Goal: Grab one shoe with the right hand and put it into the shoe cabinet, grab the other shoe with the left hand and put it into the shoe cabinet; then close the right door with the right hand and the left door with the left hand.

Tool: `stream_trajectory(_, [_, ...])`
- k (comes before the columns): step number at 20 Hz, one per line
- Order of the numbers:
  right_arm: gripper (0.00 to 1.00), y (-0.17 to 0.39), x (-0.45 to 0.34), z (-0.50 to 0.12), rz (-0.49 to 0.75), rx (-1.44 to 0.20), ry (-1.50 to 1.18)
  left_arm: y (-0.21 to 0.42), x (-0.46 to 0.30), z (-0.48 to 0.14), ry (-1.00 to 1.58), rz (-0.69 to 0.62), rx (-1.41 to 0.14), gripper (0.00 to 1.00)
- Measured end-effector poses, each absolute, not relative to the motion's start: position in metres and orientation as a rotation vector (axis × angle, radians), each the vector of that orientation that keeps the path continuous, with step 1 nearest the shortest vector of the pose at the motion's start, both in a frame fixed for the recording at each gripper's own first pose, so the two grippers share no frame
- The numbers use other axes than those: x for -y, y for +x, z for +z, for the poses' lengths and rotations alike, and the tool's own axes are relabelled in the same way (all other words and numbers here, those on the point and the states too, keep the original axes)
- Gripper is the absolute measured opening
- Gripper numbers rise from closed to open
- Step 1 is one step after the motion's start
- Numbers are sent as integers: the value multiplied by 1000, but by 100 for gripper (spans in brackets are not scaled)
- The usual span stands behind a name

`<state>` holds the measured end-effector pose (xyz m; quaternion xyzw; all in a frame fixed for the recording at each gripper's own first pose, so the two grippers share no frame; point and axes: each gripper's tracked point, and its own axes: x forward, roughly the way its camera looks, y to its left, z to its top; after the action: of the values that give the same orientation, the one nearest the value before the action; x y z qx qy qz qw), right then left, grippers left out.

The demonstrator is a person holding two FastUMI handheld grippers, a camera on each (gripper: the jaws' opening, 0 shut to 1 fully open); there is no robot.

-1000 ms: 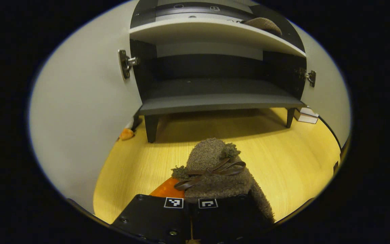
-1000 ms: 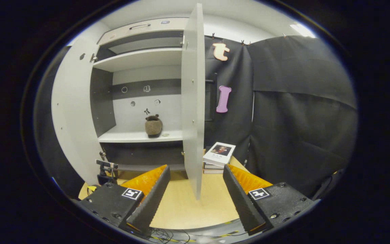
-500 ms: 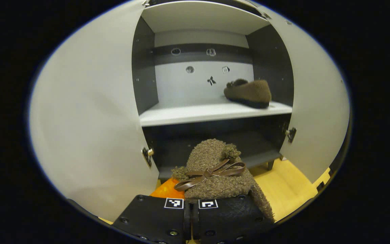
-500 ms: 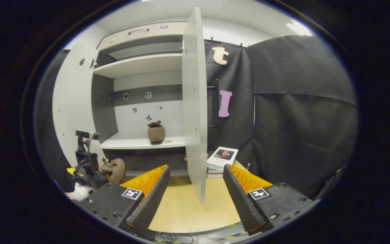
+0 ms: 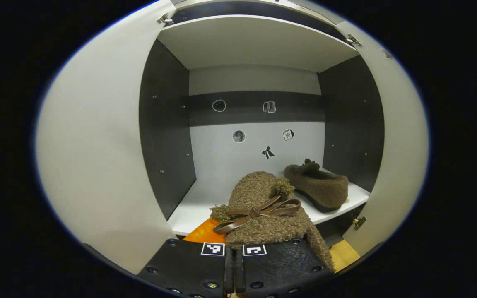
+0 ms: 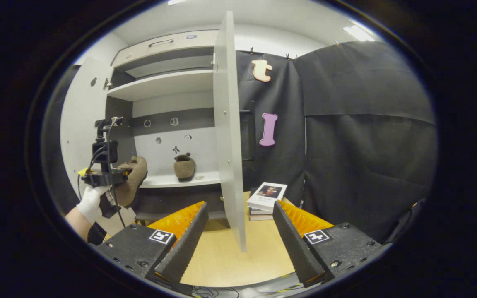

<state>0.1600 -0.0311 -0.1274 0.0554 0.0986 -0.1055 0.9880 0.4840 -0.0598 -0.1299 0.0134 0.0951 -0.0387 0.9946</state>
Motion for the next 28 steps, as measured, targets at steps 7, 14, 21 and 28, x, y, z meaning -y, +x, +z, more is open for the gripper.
stream_trajectory(7, [99,151,50,-128,-260,-202,107,576,57,-118,67,-22,-215,11])
stream_trajectory(14, [99,144,55,-129,-288,-220,97,633,60,-172,106,-34,-438,1])
stream_trajectory(21, [99,139,57,-135,-281,-240,110,640,60,-199,137,-23,-543,2])
stream_trajectory(28, [99,136,59,-136,-286,-245,109,632,41,-190,148,13,-530,76])
